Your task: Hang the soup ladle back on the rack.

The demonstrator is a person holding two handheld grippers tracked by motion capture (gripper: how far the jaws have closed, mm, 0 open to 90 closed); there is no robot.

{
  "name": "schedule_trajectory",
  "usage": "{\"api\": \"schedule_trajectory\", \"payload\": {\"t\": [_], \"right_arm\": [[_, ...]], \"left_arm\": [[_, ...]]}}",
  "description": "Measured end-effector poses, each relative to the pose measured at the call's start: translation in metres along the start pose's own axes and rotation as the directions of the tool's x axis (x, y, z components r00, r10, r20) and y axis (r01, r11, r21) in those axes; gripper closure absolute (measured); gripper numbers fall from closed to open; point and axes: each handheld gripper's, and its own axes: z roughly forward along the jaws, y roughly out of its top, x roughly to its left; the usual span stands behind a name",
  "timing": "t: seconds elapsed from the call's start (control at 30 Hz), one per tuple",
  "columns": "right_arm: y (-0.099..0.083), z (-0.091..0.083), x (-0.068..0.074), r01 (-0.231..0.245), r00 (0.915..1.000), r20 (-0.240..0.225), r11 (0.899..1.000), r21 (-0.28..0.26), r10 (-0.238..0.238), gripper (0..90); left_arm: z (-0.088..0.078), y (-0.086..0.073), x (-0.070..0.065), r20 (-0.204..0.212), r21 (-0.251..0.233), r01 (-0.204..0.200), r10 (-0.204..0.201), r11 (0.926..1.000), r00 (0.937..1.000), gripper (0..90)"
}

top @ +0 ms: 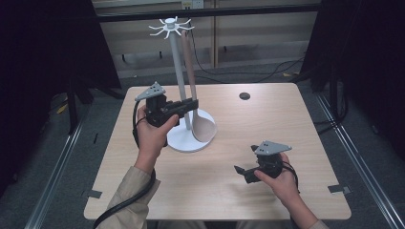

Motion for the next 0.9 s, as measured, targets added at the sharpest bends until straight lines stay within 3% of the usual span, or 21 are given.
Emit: {"api": "schedule_trajectory", "payload": {"t": [0.67,0.9], "right_arm": [[-0.001,0.001,0.001,0.001,1.0000,-0.008,1.000,0.004,-0.001,2.6],[-0.001,0.002,0.001,0.003,0.9999,-0.015,1.000,0.004,-0.003,2.6]], "left_arm": [[0.000,-0.005,0.009,-0.014,-0.031,0.001,-0.002,0.9995,0.9999,79.3],[-0.001,-0.007,0.014,-0.037,-0.045,0.014,-0.015,0.9989,0.9992,78.4]]}}
